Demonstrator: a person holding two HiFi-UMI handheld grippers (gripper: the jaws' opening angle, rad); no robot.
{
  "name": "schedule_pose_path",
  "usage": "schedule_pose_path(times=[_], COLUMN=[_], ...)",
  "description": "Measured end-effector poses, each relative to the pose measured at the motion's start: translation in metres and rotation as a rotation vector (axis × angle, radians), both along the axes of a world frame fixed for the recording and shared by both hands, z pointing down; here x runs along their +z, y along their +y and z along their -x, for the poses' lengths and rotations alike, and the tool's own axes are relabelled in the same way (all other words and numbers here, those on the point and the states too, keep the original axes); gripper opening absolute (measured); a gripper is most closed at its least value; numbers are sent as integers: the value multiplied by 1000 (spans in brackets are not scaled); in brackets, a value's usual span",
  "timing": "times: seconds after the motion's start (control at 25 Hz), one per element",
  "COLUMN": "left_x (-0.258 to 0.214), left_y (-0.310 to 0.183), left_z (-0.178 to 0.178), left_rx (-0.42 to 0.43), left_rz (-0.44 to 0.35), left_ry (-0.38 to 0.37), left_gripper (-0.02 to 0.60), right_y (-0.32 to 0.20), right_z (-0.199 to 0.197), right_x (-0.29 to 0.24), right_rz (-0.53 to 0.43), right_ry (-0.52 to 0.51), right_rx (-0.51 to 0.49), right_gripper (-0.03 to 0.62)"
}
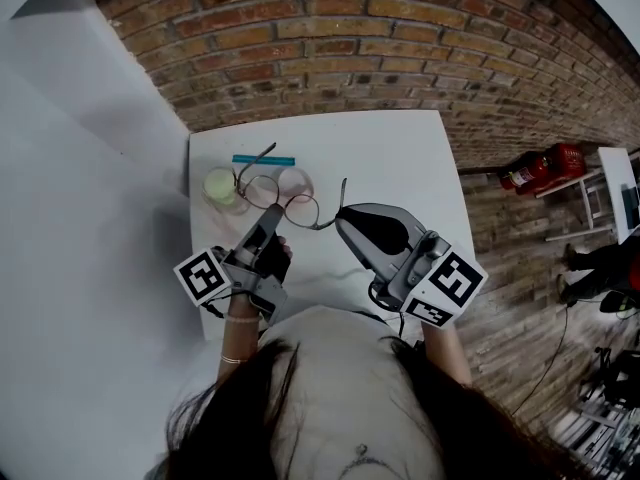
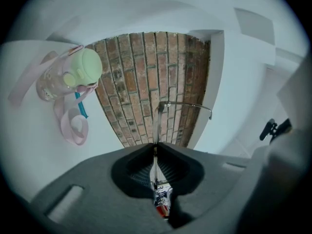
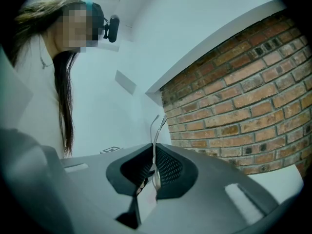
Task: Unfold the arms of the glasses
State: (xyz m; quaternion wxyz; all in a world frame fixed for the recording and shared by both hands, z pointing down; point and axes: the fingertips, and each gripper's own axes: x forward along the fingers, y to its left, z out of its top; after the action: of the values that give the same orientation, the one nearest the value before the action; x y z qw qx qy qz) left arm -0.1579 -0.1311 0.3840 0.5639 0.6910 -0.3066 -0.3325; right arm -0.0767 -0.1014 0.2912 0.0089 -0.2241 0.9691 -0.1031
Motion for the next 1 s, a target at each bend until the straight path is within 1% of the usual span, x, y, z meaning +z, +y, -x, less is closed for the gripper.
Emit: schedule_pose_path(times=[0.28,0.56,0.84,0.92,1.0], left_x=[2,1,4,5,4], left_y=[1,7,8,9,9], left_z=[0,-2,1,3,4], left_rx=[-1,-3,-16,-21,-22], left_rz=[12,7,15,15,12], left_ry=[36,-16,-3,-3,2], left_gripper=[21,21,21,21,21], right_y=[4,8,8,6,1], right_z=[-1,0,-3,-5,-9], right_x=[3,3,4,4,9], right_rz=[4,12,12,8,1], right_ry=[-5,-13,-18,-15,13], right_rx=[1,1,10,25,59], right_gripper=[23,25,32,32,31])
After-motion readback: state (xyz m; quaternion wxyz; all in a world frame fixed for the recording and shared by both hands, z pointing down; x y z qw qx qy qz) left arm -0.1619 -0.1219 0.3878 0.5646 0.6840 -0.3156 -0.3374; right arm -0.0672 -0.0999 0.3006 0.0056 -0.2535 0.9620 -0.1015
